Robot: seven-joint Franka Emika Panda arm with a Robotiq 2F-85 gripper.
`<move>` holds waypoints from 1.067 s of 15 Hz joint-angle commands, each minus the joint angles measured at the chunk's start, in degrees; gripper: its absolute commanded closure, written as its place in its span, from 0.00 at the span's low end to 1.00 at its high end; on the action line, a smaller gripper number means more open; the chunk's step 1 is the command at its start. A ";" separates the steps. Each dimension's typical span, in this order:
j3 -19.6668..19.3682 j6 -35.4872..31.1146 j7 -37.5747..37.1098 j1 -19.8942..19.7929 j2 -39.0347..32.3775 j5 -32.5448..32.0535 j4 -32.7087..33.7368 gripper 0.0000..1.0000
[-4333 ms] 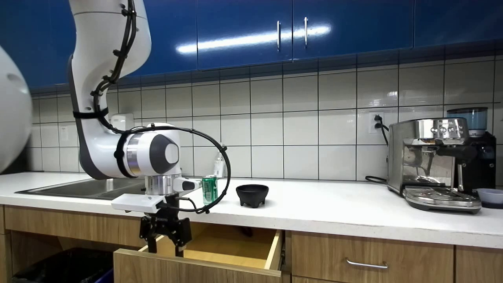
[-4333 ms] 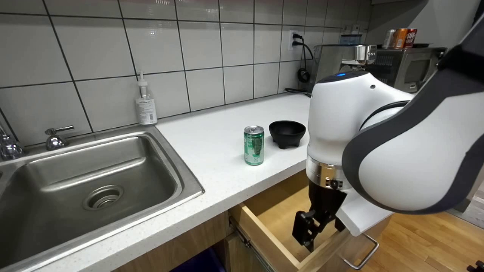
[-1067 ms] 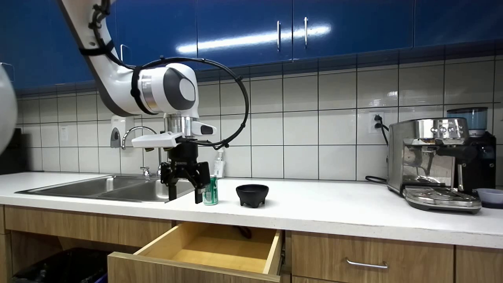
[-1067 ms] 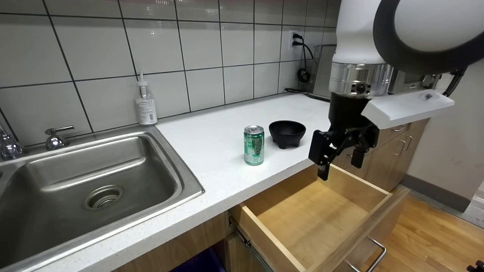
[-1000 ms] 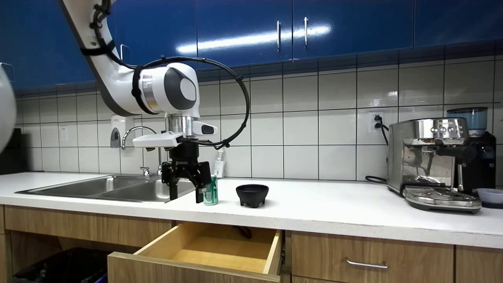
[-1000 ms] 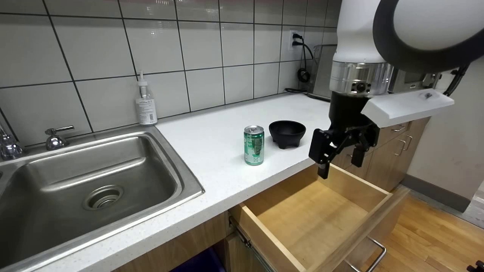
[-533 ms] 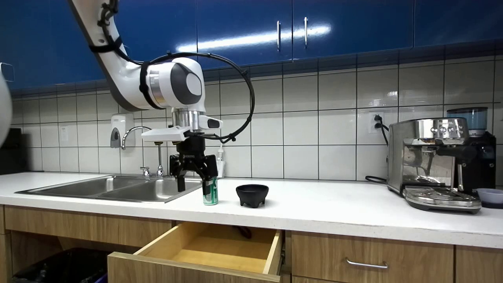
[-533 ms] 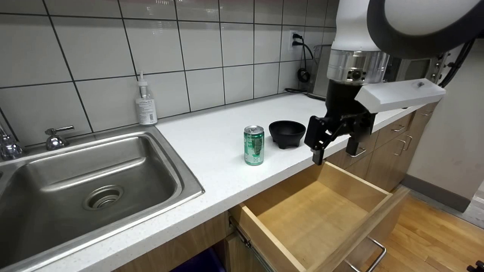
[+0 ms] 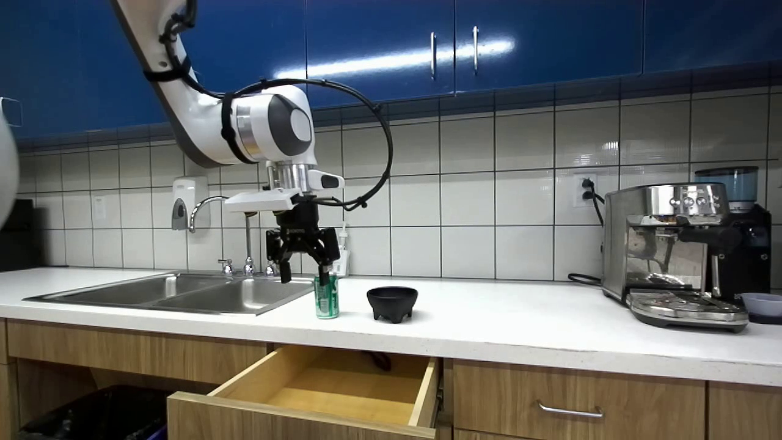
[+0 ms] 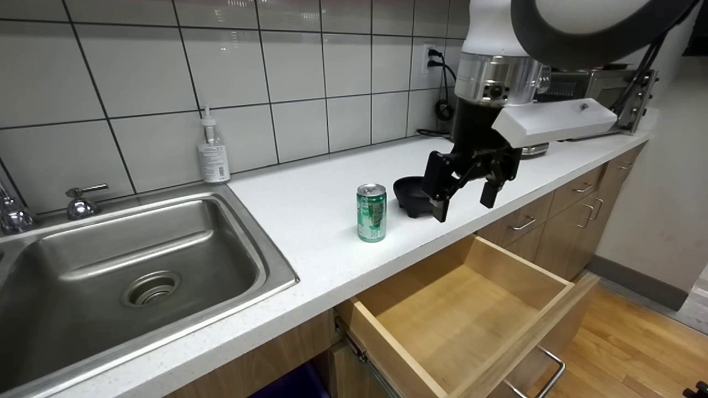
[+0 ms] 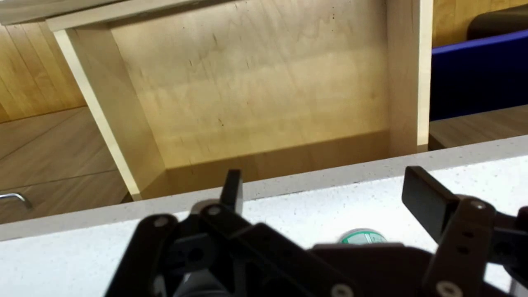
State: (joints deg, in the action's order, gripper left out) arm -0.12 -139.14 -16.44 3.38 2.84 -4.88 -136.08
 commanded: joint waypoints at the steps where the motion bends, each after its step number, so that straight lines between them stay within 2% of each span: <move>1: 1.07 -0.76 -2.15 -0.87 -3.20 -2.64 4.51 0.00; 13: 0.48 -1.89 -7.16 0.33 -10.40 -6.58 14.84 0.00; 16: 0.38 -1.92 -5.11 0.31 -9.42 -4.77 13.26 0.00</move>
State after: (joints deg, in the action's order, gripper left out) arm 0.35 -141.20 -21.72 3.63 -6.65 -9.77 -122.86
